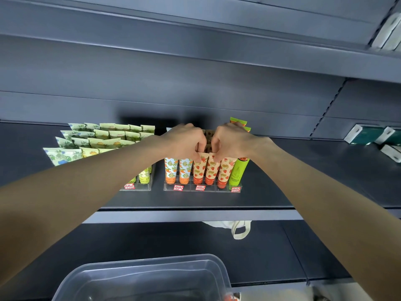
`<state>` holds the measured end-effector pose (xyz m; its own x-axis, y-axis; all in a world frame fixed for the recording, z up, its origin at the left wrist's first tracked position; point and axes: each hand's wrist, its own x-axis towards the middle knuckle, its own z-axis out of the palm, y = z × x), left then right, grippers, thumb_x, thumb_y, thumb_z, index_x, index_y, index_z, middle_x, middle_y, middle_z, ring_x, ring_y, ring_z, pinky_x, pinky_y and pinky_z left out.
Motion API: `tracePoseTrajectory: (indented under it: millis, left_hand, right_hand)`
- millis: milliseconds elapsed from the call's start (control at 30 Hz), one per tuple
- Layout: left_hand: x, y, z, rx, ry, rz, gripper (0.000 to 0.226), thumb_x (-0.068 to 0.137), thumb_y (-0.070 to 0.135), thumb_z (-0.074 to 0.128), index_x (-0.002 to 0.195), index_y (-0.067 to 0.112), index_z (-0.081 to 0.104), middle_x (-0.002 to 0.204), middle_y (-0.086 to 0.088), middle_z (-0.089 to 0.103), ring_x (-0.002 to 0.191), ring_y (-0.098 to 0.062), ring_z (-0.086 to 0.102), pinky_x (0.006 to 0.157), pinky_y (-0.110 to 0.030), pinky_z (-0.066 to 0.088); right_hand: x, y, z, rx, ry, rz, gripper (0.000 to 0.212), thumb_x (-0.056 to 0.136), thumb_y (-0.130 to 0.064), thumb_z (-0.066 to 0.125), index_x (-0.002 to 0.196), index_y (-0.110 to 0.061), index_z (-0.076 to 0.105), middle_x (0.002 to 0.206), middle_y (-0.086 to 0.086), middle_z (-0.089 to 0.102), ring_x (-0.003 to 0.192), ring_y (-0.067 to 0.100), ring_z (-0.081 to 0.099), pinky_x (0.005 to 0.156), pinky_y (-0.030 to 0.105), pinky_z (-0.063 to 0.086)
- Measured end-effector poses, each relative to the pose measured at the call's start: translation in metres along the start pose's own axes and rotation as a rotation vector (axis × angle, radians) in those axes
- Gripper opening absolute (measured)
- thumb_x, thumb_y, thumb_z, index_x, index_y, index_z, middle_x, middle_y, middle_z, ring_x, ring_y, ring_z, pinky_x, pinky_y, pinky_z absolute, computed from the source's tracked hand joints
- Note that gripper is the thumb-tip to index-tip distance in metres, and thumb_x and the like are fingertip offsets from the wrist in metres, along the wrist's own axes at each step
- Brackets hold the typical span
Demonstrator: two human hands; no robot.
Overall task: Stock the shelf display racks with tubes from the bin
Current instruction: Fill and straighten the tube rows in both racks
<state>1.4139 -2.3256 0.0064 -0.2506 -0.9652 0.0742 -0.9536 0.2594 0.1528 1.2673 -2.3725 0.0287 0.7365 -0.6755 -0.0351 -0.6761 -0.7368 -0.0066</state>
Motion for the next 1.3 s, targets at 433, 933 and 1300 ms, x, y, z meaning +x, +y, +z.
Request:
tracePoseTrajectory:
  millis: [433,933,1300]
  left_hand:
    - [-0.0012,0.0019,-0.0028,-0.029,-0.014,-0.004,0.011,0.077,0.026,0.072,0.082,0.016,0.069,0.084,0.002,0.069,0.073,-0.01,0.057,0.072,-0.033,0.05]
    - [-0.0019,0.0046,-0.0037,0.007,-0.029,0.003,0.01,0.076,0.029,0.072,0.077,0.02,0.067,0.069,0.015,0.052,0.065,-0.005,0.044,0.079,-0.039,0.049]
    - [-0.0022,0.0073,-0.0055,0.022,-0.028,-0.013,0.011,0.076,0.025,0.072,0.081,0.015,0.07,0.065,0.018,0.049,0.065,-0.006,0.045,0.08,-0.038,0.049]
  right_hand:
    - [0.0026,0.0028,0.0009,0.001,-0.036,0.015,0.016,0.072,-0.025,0.078,0.084,-0.02,0.07,0.094,-0.002,0.07,0.093,0.016,0.057,0.092,0.035,0.041]
    - [-0.0004,0.0021,-0.0012,0.012,-0.038,0.009,0.009,0.073,-0.023,0.076,0.078,-0.022,0.068,0.092,0.0,0.072,0.094,0.018,0.058,0.096,0.038,0.041]
    - [-0.0024,0.0015,-0.003,0.035,-0.042,0.004,0.011,0.073,-0.02,0.077,0.072,-0.022,0.066,0.089,-0.001,0.071,0.091,0.016,0.056,0.099,0.04,0.038]
